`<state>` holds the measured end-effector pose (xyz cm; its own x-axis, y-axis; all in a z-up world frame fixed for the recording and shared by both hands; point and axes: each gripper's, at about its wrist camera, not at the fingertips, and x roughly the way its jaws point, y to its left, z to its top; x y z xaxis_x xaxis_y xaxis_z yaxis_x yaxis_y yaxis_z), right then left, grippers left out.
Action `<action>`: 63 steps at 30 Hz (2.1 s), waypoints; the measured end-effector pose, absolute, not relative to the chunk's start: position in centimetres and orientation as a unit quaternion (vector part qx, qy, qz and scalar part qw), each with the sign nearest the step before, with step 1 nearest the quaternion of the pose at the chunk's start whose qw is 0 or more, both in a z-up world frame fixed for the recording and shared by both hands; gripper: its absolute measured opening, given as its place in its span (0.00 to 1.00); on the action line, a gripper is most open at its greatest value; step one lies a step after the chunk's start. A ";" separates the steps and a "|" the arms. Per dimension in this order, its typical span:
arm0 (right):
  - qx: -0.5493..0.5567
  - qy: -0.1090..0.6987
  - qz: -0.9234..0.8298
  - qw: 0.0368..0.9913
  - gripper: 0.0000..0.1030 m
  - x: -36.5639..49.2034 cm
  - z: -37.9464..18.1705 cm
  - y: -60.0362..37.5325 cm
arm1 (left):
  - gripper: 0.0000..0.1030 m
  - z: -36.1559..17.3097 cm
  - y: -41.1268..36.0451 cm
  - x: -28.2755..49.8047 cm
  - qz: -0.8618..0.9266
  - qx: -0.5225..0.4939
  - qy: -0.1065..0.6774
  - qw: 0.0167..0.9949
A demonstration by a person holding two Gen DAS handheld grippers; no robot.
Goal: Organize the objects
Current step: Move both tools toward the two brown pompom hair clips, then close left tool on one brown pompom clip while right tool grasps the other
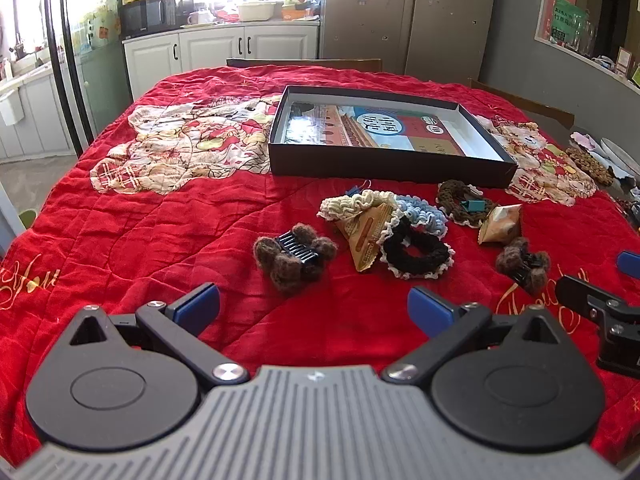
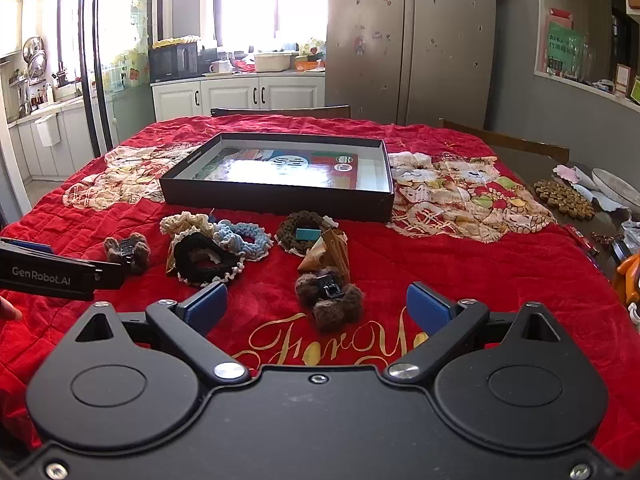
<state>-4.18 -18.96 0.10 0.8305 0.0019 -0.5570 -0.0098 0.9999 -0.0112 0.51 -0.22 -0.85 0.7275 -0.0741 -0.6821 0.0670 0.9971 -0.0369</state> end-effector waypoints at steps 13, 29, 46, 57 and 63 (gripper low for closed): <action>-0.009 0.300 0.009 0.954 0.91 -3.8 -0.3 -19.0 | 1.00 -1.2 0.0 0.9 -0.035 -0.002 0.372 0.928; -0.006 0.320 0.006 0.947 0.88 -2.0 -2.4 -19.6 | 1.00 -3.6 0.5 3.1 -0.033 0.006 0.400 0.916; -0.031 0.333 0.009 0.942 0.80 1.4 -4.7 -20.6 | 0.89 -5.7 1.3 5.9 -0.088 0.011 0.400 0.912; -0.040 0.347 0.033 0.936 0.60 3.4 -5.7 -20.7 | 0.72 -5.8 2.2 7.5 -0.082 0.017 0.390 0.917; -0.026 0.359 0.042 0.932 0.47 3.5 -6.1 -21.0 | 0.52 -5.7 2.4 7.6 -0.083 0.019 0.385 0.919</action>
